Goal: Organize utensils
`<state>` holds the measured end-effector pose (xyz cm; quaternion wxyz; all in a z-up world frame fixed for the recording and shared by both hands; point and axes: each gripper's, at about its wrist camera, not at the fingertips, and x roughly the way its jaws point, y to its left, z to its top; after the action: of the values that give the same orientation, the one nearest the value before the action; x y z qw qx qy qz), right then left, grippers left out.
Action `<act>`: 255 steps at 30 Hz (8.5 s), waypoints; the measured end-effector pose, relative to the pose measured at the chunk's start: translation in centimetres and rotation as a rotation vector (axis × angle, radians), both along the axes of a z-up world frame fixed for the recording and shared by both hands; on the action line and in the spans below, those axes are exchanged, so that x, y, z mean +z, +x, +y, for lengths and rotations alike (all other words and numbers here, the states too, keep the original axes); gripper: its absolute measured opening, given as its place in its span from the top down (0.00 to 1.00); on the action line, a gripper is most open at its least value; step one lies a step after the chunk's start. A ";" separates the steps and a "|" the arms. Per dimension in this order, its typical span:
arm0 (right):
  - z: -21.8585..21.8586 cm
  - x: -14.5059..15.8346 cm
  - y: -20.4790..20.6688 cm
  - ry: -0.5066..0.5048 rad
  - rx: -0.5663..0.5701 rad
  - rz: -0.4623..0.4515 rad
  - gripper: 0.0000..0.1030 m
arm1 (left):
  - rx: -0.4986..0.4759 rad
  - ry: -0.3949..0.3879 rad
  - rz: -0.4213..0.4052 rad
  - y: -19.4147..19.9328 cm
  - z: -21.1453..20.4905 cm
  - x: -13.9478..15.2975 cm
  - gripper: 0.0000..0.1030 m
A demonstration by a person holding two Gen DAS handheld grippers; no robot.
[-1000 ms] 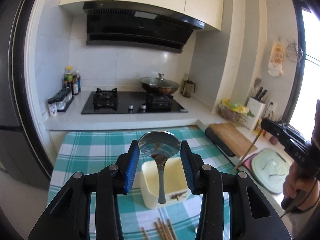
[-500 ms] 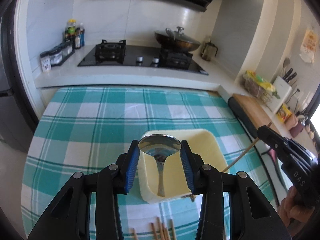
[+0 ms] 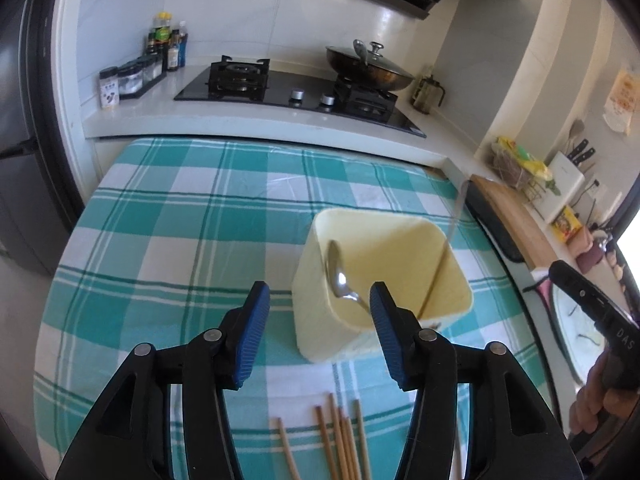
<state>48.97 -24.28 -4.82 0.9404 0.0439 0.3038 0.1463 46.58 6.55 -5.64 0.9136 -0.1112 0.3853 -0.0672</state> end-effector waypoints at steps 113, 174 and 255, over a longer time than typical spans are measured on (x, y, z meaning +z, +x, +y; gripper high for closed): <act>-6.4 -17.9 -5.9 -0.288 -0.034 0.407 0.94 | -0.103 0.299 0.293 -7.4 -2.5 -15.4 0.95; -0.5 -15.5 -17.4 -0.387 0.339 0.360 0.61 | -0.132 0.016 -0.140 -19.9 1.1 2.0 0.96; 4.1 1.9 1.1 -0.084 0.202 -0.056 0.54 | -0.109 0.056 -0.059 0.4 -1.1 4.3 0.41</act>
<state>50.12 -20.17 -2.90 0.9300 -0.0307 0.2860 0.2288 46.94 5.45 -1.30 0.9223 -0.0624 0.3654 -0.1094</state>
